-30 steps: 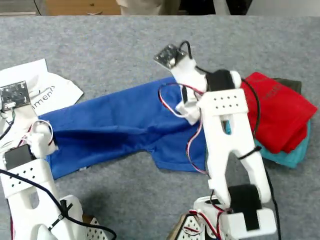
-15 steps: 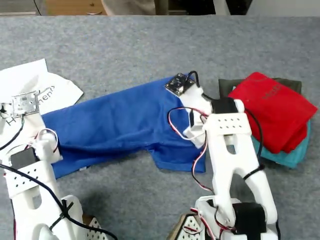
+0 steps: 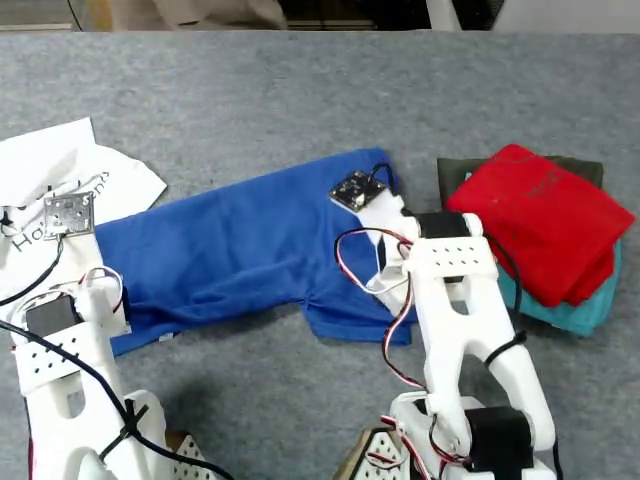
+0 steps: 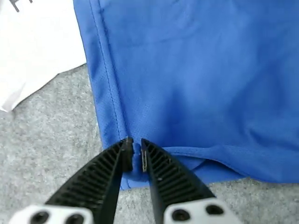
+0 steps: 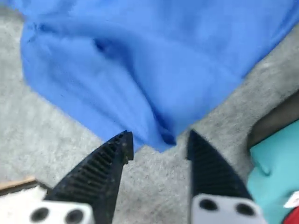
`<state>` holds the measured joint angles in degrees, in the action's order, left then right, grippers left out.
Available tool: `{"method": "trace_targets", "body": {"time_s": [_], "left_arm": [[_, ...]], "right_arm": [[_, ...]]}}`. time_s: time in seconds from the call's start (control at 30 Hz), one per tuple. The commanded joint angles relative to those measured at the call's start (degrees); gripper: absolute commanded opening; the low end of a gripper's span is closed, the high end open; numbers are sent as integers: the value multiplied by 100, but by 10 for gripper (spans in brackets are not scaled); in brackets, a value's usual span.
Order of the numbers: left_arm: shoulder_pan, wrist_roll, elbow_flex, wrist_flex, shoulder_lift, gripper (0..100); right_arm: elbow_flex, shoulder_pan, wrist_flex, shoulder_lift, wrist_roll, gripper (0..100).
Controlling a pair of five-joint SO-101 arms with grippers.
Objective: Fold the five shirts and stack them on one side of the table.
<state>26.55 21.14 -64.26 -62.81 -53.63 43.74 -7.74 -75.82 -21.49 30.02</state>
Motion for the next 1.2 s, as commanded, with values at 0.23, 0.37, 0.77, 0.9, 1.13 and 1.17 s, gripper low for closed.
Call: {"method": "trace_targets", "body": {"time_s": [0.23,0.37,0.77,0.9,1.13,1.17], "left_arm": [[475,-352,1916,-1248,-101,167],[598,-923,2497,-1266,-48,12],[-62,-1644,1565,466,470,19],[-79,-1644,1433,993,901,19],[-79,-1644,1486,1345,1622,19],[-70,-1644,1495,1363,1701,19]], "right_arm": [[-1877,-488,-862,-136,-642,2],[-1965,-1191,-413,400,-1266,21],[-3002,-1393,703,3301,-1837,5],[-3503,-1402,316,3864,-1829,5],[-3653,-1393,-360,4180,-1767,5],[-3653,-1376,-475,4171,-1767,5]]}}
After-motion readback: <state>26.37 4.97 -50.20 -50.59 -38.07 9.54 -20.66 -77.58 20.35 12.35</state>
